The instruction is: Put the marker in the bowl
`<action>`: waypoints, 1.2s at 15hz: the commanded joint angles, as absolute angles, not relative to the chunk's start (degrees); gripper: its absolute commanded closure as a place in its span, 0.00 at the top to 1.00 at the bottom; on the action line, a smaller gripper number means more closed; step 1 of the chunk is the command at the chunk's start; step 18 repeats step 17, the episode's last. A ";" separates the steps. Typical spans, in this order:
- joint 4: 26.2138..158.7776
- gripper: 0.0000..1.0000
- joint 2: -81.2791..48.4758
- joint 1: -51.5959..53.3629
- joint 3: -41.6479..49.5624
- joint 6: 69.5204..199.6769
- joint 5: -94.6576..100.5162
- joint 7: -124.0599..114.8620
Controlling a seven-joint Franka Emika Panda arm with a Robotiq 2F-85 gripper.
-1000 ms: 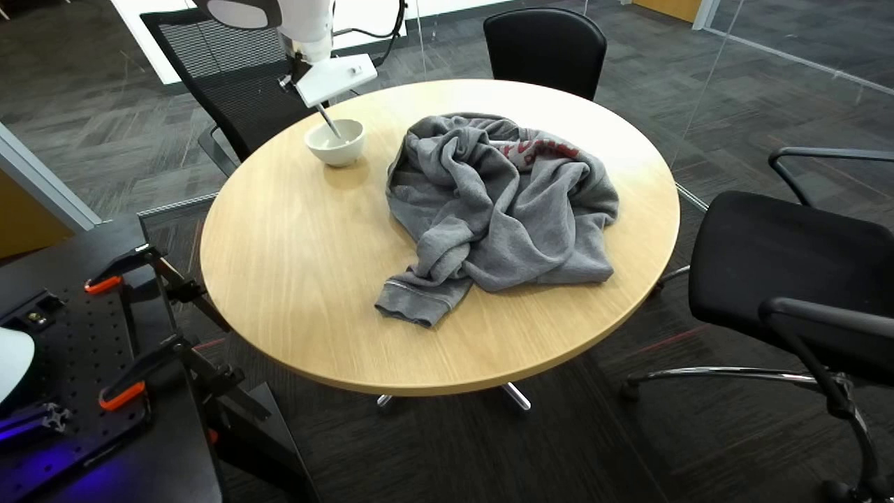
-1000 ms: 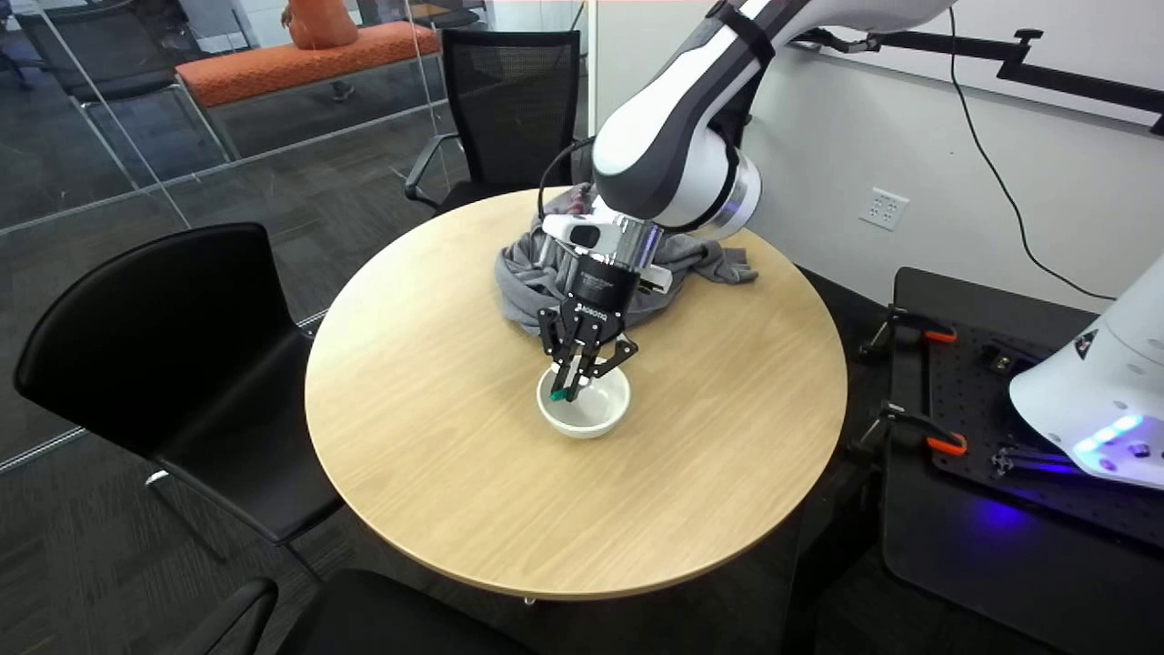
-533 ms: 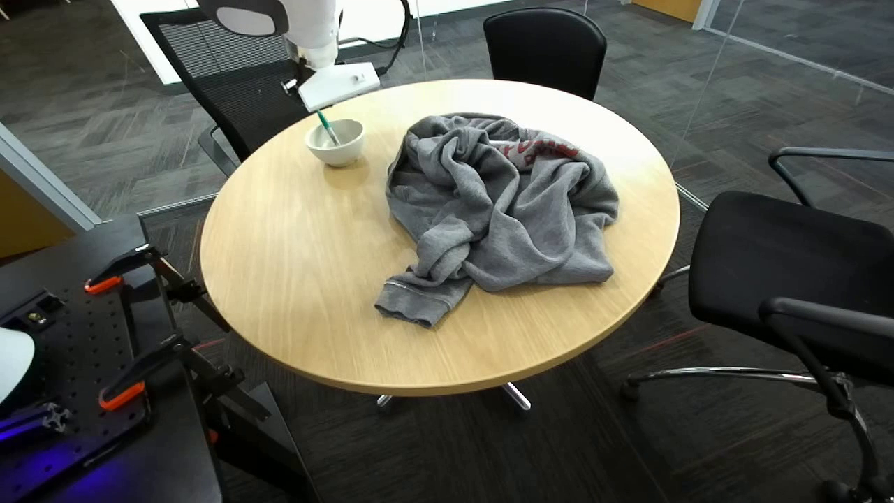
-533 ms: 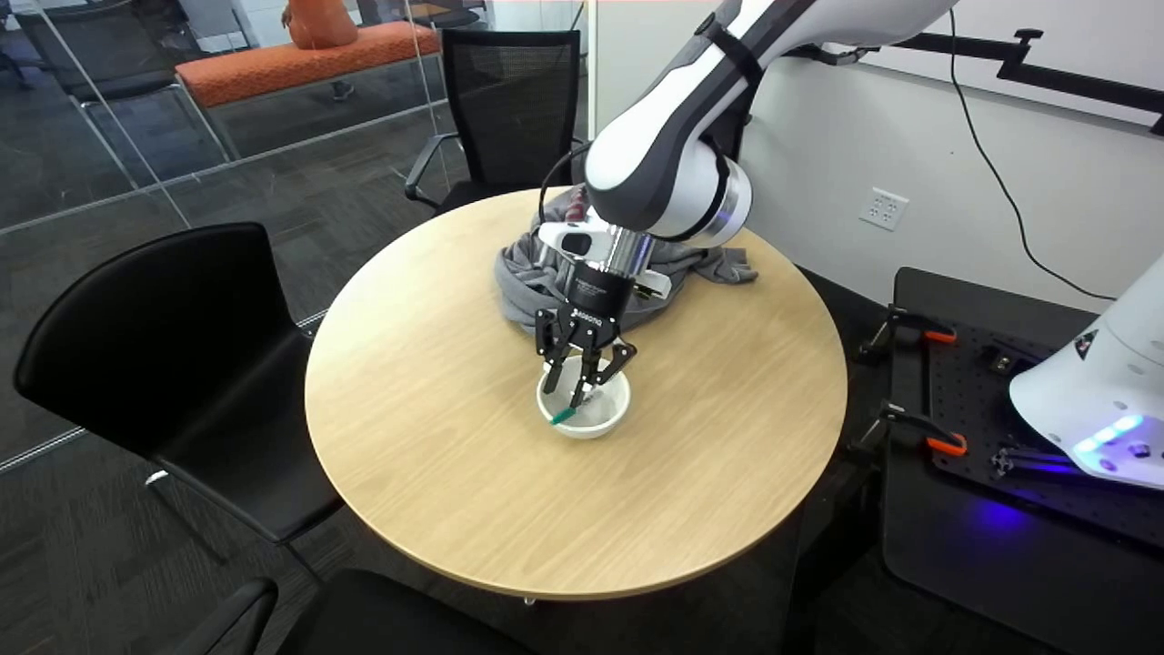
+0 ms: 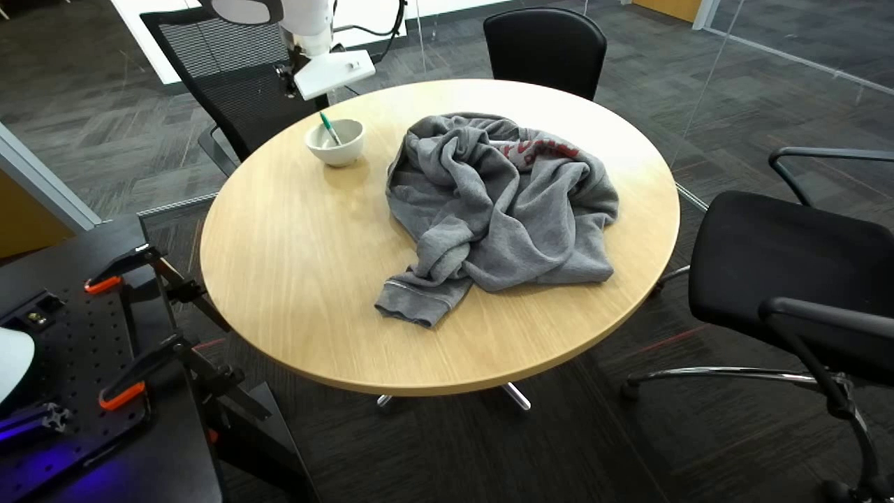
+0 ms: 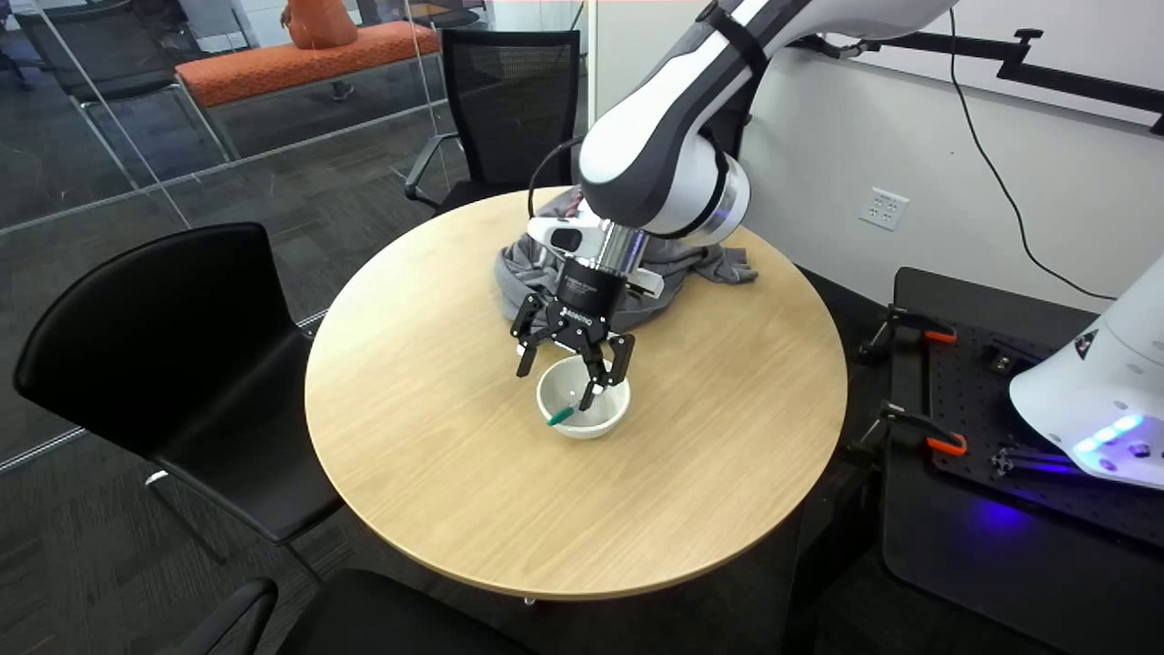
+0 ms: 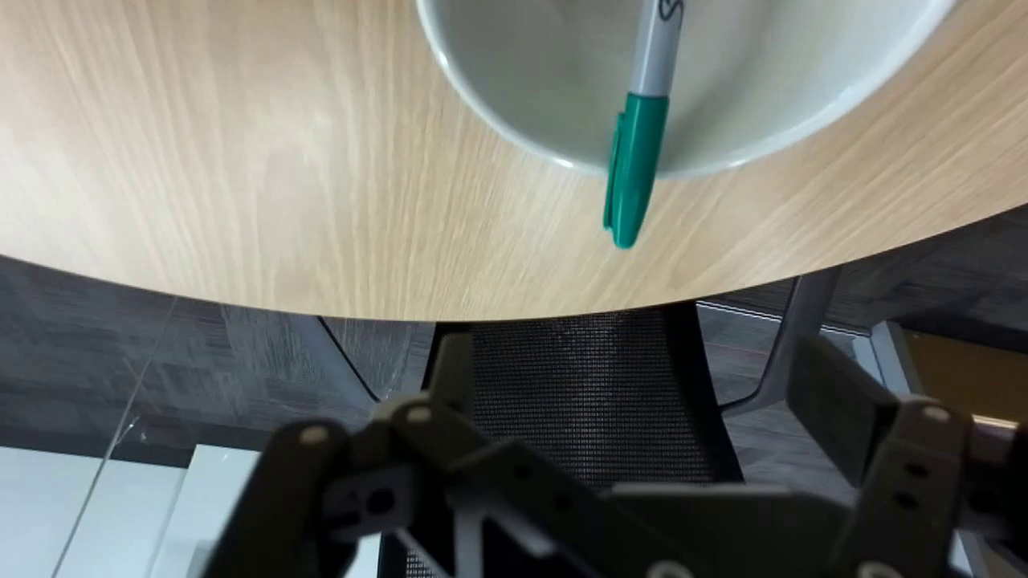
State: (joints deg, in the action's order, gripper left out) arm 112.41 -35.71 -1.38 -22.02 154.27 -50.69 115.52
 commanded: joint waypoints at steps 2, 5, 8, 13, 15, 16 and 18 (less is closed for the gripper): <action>117.13 1.00 -27.39 -1.49 -24.32 155.00 -53.47 116.72; 120.05 1.00 -21.31 -1.35 -25.09 154.77 -56.09 117.68; 122.31 1.00 -15.47 -0.28 -24.22 153.96 -59.81 118.01; 121.58 1.00 -14.09 3.19 -20.95 153.45 -60.90 117.20; 122.33 1.00 -13.00 3.54 -20.75 153.49 -61.00 117.15; 122.49 1.00 -12.92 3.56 -20.74 153.49 -61.00 117.15; 122.59 1.00 -12.92 3.56 -20.73 153.49 -61.00 117.15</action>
